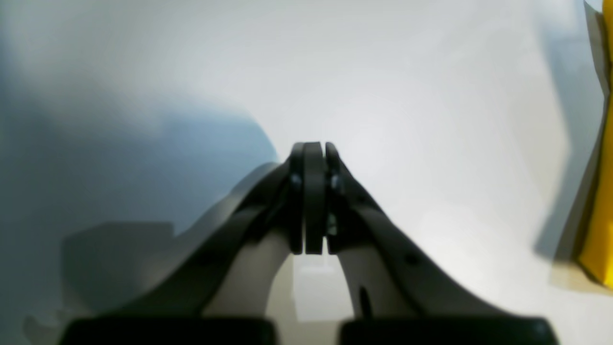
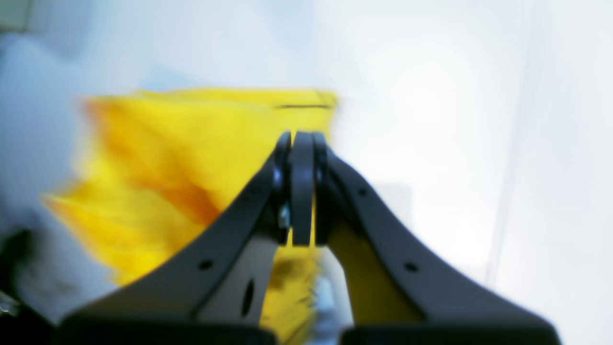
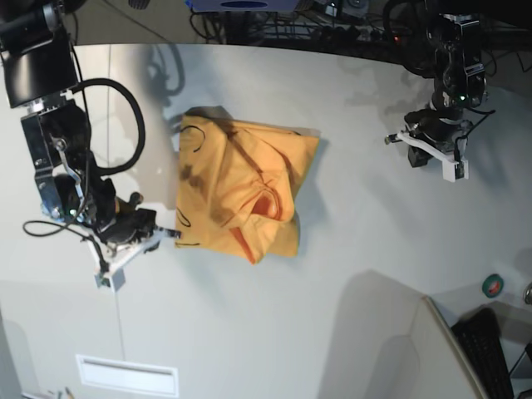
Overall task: Layout the t-shirt on the table in an organized manner, then fold the t-shirt properly
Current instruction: 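Press and smooth the folded shirt bundle with the right gripper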
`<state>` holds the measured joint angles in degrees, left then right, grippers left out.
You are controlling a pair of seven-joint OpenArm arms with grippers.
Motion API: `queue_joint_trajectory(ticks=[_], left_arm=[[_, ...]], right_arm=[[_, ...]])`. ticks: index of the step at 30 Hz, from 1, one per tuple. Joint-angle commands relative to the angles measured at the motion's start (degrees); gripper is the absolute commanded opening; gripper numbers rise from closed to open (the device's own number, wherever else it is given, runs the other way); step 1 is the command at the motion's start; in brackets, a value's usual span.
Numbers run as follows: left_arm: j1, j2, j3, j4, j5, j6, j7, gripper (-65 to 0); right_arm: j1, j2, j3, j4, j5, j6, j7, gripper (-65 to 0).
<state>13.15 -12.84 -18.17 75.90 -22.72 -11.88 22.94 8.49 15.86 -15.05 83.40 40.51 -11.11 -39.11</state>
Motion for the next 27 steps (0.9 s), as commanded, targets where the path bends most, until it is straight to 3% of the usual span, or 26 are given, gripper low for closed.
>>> queue_joint_trajectory(ticks=[1,10,17,19,27], left_arm=[[-0.5,-0.7,-0.2,0.9,-0.4,0.1,-1.2,-65.0],[-0.7,-0.6,-0.1,0.9,-0.4,0.1,-1.2,-65.0],[-0.4,-0.7,-0.2,0.9,-0.2,0.1,-1.2,-65.0],[-0.6,-0.7,-0.2,0.9,-0.2,0.1,-1.2,-65.0],[-0.8,-0.8,-0.2,0.9,-0.2,0.1,-1.2,-65.0]], right_arm=[[1.1,0.4,-1.3,0.6,0.5,1.6,2.3,-65.0],[1.5,0.3,-14.4,-1.6,0.5,1.8,8.5,-65.0],[1.4,-0.1,-26.7,3.8,1.0,1.7,8.3,-65.0],[1.4,-1.8,-29.6,4.7,0.7,1.7,8.3,-65.0],[1.8,-4.7,-36.0,6.0,0.5,1.6,3.3,-65.0]])
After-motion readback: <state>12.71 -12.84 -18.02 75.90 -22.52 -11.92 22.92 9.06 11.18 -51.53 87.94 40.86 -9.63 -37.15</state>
